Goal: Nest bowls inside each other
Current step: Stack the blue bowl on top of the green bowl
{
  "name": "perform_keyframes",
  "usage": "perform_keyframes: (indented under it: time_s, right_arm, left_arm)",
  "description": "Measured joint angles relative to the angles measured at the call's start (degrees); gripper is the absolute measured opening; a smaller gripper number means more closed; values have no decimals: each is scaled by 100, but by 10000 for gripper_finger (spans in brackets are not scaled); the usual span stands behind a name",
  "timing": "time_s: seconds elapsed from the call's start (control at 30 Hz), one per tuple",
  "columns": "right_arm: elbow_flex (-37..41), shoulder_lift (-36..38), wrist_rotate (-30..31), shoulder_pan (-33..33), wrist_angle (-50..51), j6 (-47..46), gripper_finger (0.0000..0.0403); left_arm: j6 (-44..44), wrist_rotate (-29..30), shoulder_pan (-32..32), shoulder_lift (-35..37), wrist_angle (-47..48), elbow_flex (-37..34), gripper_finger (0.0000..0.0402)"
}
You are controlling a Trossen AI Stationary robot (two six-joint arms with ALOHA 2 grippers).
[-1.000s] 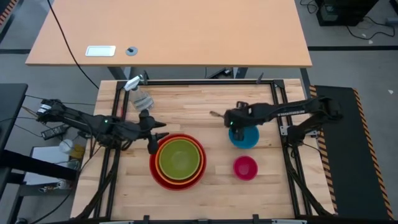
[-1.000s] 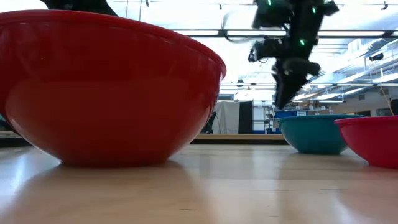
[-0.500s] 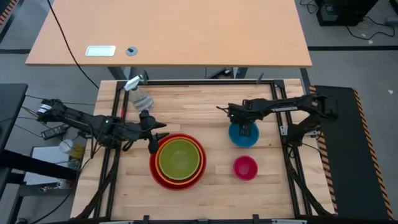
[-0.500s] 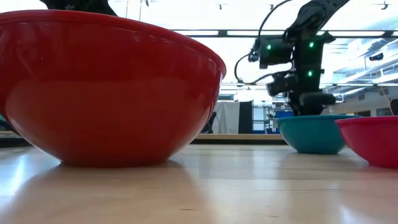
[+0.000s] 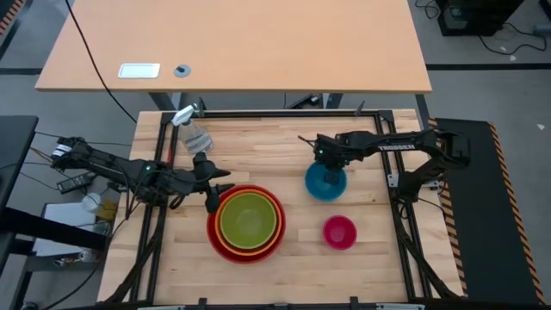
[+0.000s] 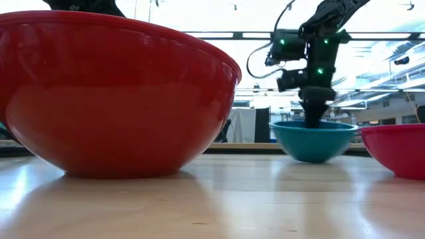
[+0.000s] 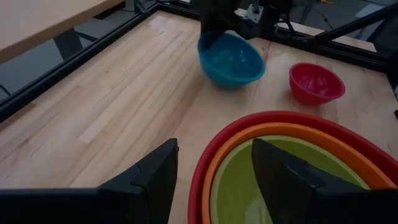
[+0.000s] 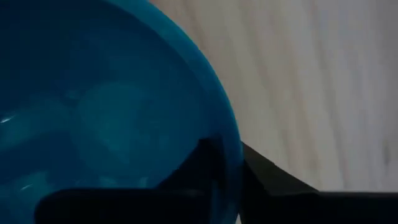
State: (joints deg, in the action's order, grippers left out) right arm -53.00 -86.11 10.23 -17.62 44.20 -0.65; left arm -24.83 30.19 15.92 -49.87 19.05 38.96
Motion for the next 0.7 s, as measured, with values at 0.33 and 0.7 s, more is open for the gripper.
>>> perform_keyframes:
  time_s: [0.33,0.7]
  right_arm:
    - [-1106,361,192,784,-877,126,22]
    - [-2198,-489,103,1796,-2264,917,34]
  left_arm:
    - [794,58,0,172,-85,312,208]
    - [1634,588,2,718,-253,765,208]
